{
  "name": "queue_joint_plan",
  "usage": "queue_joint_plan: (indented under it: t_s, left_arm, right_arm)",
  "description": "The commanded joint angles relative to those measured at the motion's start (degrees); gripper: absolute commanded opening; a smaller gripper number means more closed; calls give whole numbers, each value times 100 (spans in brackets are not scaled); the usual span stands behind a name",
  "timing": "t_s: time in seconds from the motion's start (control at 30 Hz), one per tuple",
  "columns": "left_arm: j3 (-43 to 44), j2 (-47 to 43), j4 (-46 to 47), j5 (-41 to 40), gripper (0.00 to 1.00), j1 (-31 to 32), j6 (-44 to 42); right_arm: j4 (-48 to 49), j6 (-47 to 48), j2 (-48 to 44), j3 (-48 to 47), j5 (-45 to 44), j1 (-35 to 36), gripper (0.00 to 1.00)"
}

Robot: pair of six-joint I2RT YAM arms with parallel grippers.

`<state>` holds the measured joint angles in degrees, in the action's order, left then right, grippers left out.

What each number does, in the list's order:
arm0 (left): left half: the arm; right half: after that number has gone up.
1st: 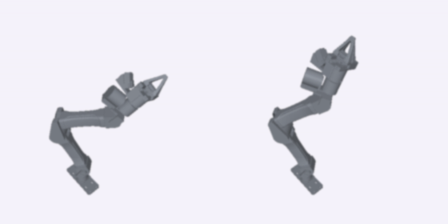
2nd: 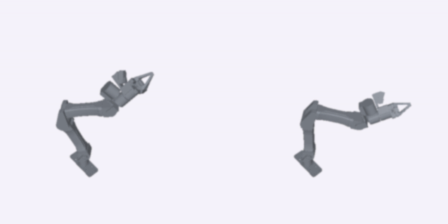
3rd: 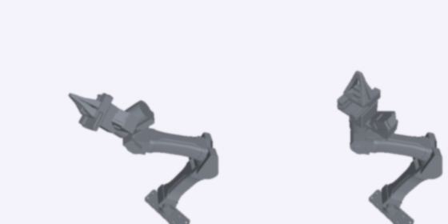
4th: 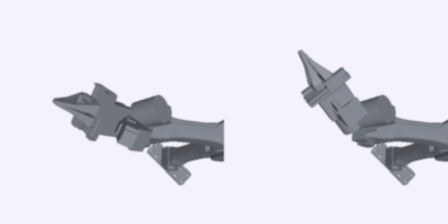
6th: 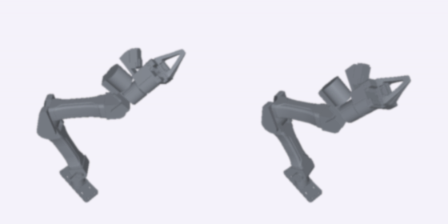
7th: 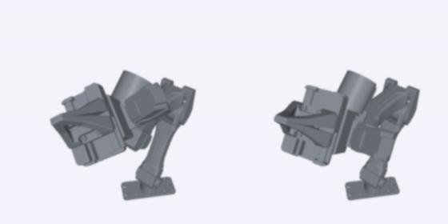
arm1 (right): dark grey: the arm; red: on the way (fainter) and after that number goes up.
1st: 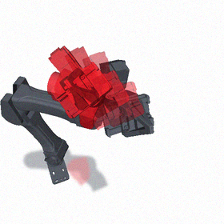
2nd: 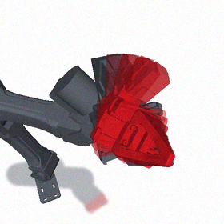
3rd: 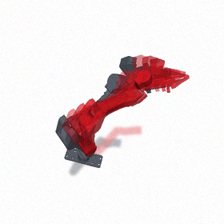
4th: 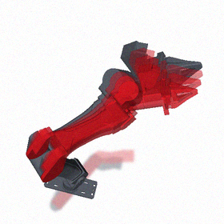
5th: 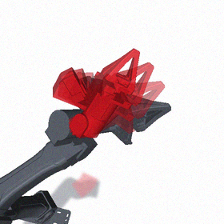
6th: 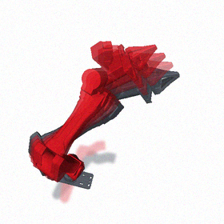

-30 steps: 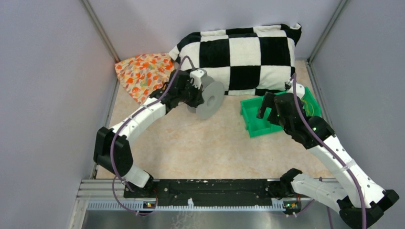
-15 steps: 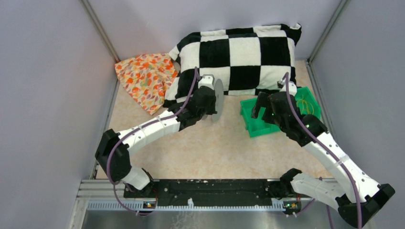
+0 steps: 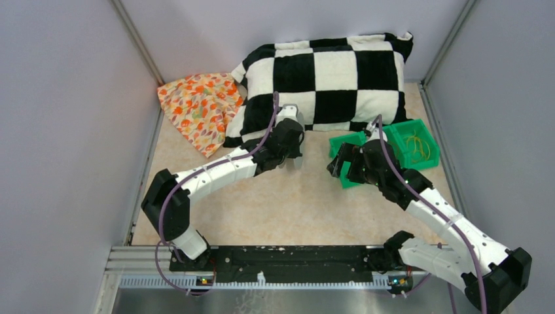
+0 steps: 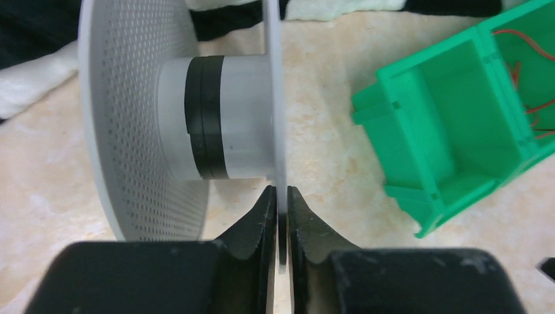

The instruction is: Wrap the cables

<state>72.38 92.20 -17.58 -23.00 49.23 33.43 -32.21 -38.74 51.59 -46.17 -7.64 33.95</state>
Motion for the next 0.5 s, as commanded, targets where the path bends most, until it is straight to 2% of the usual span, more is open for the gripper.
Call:
queue_joint_plan:
  t_s: [0.0,0.07,0.13,0.33,0.47]
  left_arm:
    - [206,-47,536,783,25,43,-170]
    - [248,-40,488,985,36,46,-185]
    - [261,-83,478,1047,43,52,-230]
    - [372,-310,380,1165,45,45,-372]
    - [314,-673,531,1442,44,46,-430]
  right_arm:
    - [428,-159,135,-38,176,2,97]
    - [479,-147,183,-33,202,12,97]
    - [530,-156,193,-13,210,14,97]
    - [907,-444,325,227,578,66,97]
    - [1128,-647,553,307,607,380,97]
